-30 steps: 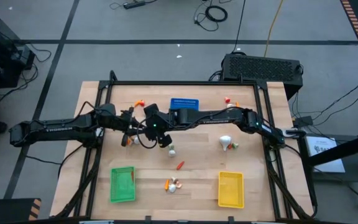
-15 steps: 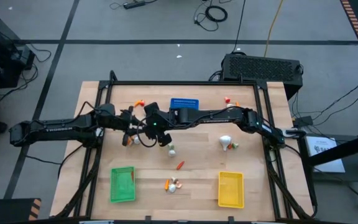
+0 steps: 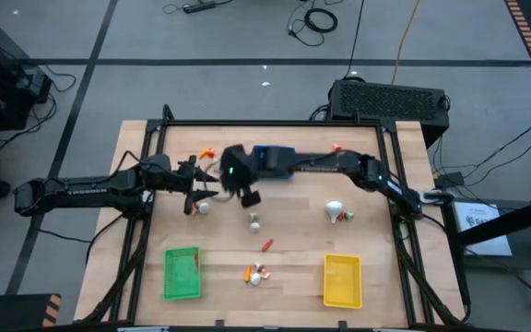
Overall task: Sort produce into baskets
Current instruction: Put the brown mushroom into the blue bin
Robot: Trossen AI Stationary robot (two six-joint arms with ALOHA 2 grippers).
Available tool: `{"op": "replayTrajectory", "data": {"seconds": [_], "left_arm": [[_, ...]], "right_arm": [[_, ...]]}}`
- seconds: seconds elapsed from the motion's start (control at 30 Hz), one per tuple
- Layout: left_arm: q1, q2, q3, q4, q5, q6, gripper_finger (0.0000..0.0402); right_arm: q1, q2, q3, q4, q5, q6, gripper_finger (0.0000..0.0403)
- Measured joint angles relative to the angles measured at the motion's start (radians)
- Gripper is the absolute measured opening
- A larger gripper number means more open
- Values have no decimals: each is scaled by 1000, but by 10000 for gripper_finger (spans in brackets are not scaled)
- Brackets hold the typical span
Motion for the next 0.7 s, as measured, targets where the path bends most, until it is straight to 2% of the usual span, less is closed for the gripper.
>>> {"op": "replayTrajectory", "data": {"seconds": [0.2, 0.33, 0.47, 0.7], "left_arm": [[1, 0, 1, -41, -10, -1, 211], [2, -15, 1, -115, -138, -1, 210], [2, -39, 1, -202, -296, -27, 210], [2, -101, 1, -307, -335, -59, 210]], "right_arm": [[-139, -7, 0, -101, -14, 138, 0], [-218, -7, 0, -225, -73, 215, 0], [-249, -7, 0, -252, -114, 231, 0], [-304, -7, -13, -307, -143, 238, 0]]}}
